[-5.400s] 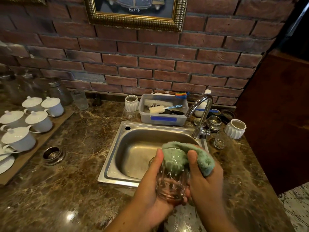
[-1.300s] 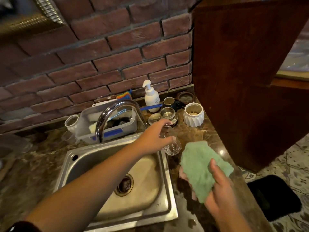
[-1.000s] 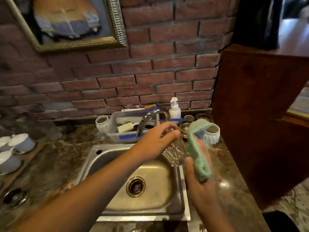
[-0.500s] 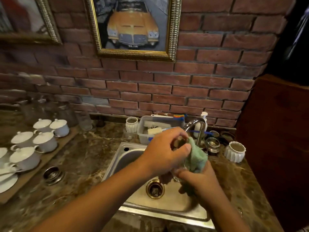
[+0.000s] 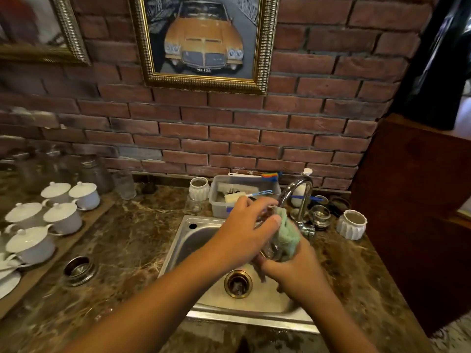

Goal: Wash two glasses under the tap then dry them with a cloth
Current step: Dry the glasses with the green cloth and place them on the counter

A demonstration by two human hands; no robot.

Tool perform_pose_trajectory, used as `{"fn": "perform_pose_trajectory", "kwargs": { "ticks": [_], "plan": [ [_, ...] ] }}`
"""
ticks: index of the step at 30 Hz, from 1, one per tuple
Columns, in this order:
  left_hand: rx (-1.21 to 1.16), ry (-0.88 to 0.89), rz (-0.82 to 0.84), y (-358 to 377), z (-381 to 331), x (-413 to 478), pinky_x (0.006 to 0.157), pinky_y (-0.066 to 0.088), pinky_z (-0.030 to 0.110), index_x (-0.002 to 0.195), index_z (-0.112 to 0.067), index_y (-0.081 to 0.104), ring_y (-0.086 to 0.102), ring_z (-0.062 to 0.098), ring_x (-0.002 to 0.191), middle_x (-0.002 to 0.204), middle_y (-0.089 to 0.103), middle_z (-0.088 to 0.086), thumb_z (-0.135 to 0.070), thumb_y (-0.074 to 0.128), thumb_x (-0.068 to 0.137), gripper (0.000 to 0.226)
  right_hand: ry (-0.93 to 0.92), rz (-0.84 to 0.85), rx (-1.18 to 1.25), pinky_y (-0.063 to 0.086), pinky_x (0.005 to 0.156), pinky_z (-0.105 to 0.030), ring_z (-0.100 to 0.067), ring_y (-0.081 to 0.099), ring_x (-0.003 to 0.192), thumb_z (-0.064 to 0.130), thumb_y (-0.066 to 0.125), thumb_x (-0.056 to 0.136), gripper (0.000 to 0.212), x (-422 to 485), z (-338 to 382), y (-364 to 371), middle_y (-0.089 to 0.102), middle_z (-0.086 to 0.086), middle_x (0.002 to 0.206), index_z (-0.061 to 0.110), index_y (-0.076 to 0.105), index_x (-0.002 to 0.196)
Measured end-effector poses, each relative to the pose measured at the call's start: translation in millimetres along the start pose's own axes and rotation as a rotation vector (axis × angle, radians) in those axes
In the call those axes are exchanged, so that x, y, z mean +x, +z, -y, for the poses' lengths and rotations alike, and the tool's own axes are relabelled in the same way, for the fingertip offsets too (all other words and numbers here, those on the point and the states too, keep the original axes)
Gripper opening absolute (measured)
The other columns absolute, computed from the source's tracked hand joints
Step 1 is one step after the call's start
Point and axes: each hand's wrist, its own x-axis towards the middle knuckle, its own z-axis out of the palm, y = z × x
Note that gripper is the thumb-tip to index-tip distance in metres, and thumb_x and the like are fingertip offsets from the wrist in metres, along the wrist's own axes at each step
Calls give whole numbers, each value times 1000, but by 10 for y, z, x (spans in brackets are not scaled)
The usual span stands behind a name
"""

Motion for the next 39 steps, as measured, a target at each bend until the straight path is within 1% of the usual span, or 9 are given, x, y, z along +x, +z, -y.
{"fn": "perform_pose_trajectory", "kwargs": {
  "ticks": [3, 7, 13, 16, 19, 26, 30, 35, 39],
  "plan": [
    [32, -90, -40, 104, -21, 44, 92, 53, 36, 127, -34, 55, 58, 14, 109, 121, 55, -2, -59, 44, 92, 44, -119, -105, -435, 56, 83, -26, -1, 62, 104, 37, 80, 69, 78, -30, -41, 44, 62, 19, 116, 40, 42, 137],
    [-148, -60, -160, 158, -87, -34, 75, 52, 25, 115, -31, 55, 64, 7, 92, 102, 65, -7, -46, 56, 94, 26, -132, -87, -329, 54, 83, -14, 4, 63, 104, 31, 84, 67, 75, -68, 7, -34, 64, 23, 114, 46, 43, 128],
    [-219, 250, -172, 67, -254, -193, 77, 53, 30, 114, -24, 57, 59, 8, 89, 94, 60, -9, -46, 55, 79, 41, 111, 142, 256, 53, 78, -72, -52, 67, 89, 25, 87, 57, 63, -113, 153, -288, 74, -16, 97, 22, 61, 114],
    [-232, 399, -80, 14, -284, -266, 75, 52, 43, 120, -19, 55, 57, 22, 87, 97, 56, 3, -41, 56, 80, 46, 349, 383, 689, 51, 84, -61, -50, 68, 95, 25, 91, 62, 85, -163, 2, -340, 67, -31, 115, 8, 50, 133],
    [-150, 469, -13, 4, -214, -297, 72, 52, 36, 123, -23, 51, 56, 17, 88, 102, 54, -3, -44, 53, 81, 47, 277, 708, 1235, 47, 99, -56, -47, 60, 119, 5, 53, 98, 55, -243, -114, -243, 53, -39, 133, -9, 29, 146],
    [-116, 118, -72, 145, 36, -220, 86, 44, 7, 128, -43, 47, 46, -5, 116, 128, 41, -12, -57, 43, 84, 46, 122, 194, 96, 62, 78, -49, -20, 73, 90, 11, 81, 68, 65, -65, -117, -180, 73, -3, 104, 27, 55, 125],
    [-238, -101, -119, 256, 121, -108, 90, 57, 32, 110, -42, 56, 63, 9, 106, 115, 61, -7, -65, 45, 86, 35, -108, 12, -537, 58, 85, -29, -3, 61, 106, 36, 82, 66, 86, -5, -109, -32, 59, 18, 120, 37, 36, 139],
    [-368, -142, -287, 222, 114, -250, 68, 54, 17, 106, -26, 59, 68, -1, 84, 90, 70, -8, -33, 62, 97, 12, -95, 93, -420, 53, 89, -15, 7, 57, 110, 40, 85, 67, 83, -23, -48, 55, 59, 26, 120, 41, 38, 136],
    [-297, 78, -329, 126, 33, -430, 75, 53, 18, 115, -33, 53, 65, 7, 97, 101, 64, -16, -36, 62, 83, 34, 96, 279, 103, 59, 82, -27, -13, 72, 101, 8, 88, 66, 67, -14, 45, -66, 74, 5, 110, 29, 59, 123]
  ]
}}
